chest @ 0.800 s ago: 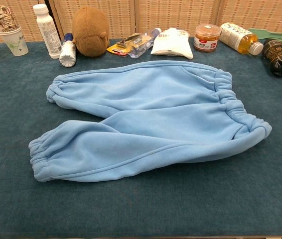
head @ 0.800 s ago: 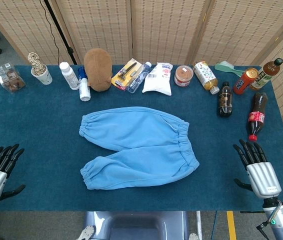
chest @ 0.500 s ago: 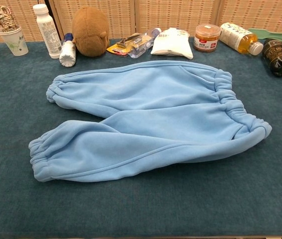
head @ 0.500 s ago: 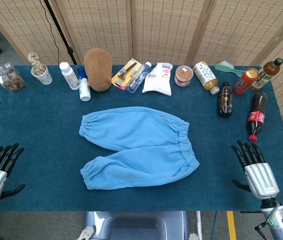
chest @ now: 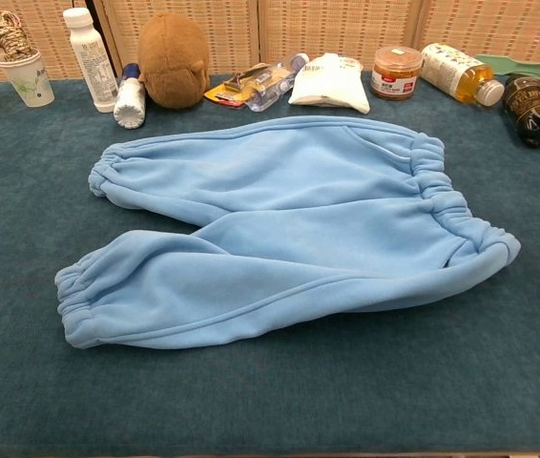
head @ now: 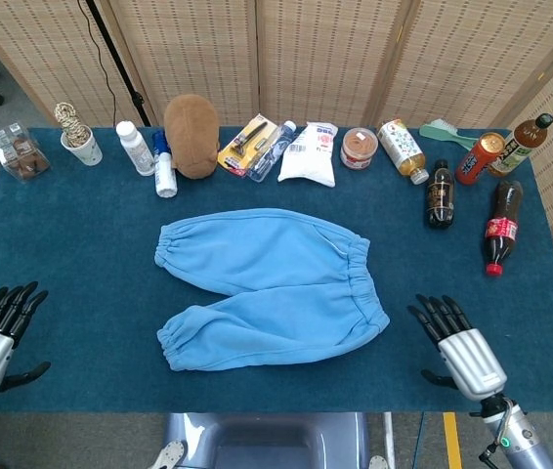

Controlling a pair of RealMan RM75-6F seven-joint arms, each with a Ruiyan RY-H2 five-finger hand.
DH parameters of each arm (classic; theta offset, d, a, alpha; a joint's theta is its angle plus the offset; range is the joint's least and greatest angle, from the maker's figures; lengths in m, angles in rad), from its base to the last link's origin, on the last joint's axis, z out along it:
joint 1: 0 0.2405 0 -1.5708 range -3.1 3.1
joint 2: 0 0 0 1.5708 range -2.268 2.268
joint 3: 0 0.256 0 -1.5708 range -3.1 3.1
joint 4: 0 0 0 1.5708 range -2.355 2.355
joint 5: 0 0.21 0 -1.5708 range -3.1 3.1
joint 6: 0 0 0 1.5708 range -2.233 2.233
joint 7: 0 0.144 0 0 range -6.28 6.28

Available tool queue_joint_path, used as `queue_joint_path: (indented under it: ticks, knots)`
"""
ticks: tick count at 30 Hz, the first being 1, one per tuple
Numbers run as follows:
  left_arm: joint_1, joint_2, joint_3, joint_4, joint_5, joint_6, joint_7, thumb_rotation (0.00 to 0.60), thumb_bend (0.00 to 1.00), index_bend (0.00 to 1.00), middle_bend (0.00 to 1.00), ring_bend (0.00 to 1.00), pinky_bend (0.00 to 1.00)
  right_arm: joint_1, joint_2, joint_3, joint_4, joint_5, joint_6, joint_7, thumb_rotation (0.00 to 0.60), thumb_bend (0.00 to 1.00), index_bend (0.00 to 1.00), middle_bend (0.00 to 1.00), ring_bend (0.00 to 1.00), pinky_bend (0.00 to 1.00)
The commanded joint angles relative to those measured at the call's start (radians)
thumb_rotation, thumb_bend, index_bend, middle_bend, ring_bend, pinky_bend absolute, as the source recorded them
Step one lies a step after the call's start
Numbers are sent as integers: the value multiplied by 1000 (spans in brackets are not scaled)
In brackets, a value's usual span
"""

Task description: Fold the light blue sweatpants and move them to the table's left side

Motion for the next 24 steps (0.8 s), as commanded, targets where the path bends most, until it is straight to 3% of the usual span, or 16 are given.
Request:
queue_joint_path:
  ticks: [1,13,21,24]
  knots:
    - [-1,1,-3,0,-7,-6,-6,600,0,0,0,0,0,30,-21,-13,-2,-24,-47,-27,600,0,0,0,0,24]
    - [-4,3,-10,0,-16,-22,-14,600,0,0,0,0,0,128,-144,65,82,-2,-145,-79,600,0,94,7,0,121]
    - [-8,6,-19,6,-30,-31,-33,600,0,0,0,0,0,162,-217,81,139,21,-188,-108,600,0,198,75,9,217]
    - [-10,7,-22,8,-34,-37,-37,600,0,0,0,0,0,175,-251,93,175,28,-194,-131,600,0,260,131,68,269]
